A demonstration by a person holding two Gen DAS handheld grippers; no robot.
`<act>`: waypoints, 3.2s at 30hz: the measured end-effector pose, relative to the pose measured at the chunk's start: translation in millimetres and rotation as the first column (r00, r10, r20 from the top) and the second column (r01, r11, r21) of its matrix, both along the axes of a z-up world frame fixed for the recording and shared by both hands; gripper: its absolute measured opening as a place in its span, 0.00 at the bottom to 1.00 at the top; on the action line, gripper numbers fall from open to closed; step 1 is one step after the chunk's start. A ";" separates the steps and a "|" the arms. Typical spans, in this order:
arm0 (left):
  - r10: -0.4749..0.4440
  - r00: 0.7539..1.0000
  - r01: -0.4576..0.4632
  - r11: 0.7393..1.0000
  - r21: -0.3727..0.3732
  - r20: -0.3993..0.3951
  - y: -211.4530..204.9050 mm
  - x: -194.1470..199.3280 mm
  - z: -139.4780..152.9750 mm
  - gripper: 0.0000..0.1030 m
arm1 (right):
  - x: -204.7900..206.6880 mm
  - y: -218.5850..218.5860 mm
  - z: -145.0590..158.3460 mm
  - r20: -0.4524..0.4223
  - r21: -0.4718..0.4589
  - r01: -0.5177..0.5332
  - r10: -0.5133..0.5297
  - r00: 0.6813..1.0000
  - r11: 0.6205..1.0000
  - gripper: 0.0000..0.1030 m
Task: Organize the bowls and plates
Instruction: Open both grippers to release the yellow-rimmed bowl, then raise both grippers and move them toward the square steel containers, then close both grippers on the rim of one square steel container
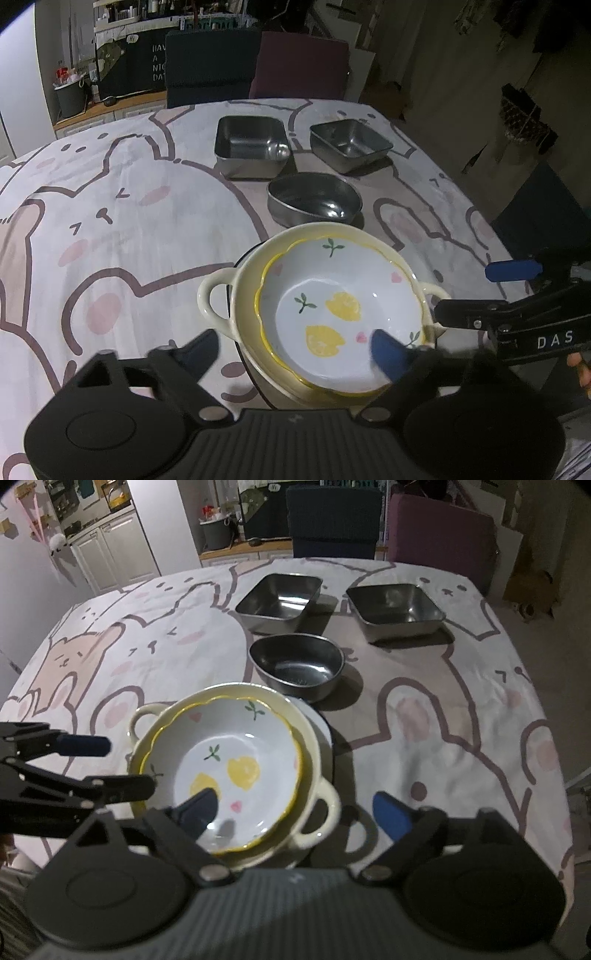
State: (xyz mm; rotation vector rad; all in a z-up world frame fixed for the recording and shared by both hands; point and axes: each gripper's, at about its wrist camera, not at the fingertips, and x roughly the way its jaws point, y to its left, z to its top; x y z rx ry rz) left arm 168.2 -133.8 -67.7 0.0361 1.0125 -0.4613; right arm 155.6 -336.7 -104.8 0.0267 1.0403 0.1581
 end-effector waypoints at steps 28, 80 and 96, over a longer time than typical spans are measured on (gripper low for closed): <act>0.247 0.944 -0.226 0.967 -0.116 0.221 54.5 115.2 58.5 1.00 | 91.1 -17.2 56.0 0.292 0.111 0.188 -0.213 0.932 0.976 1.00; 0.372 0.905 -0.363 0.928 -0.083 0.204 81.5 210.2 -6.8 1.00 | 247.5 55.0 -78.9 -0.258 0.455 0.636 -0.592 0.764 0.623 0.31; 0.203 0.929 -0.193 0.979 -0.062 0.311 54.9 253.5 -14.5 0.86 | 260.4 45.3 -59.4 -0.114 0.310 0.451 -0.438 0.892 0.837 0.04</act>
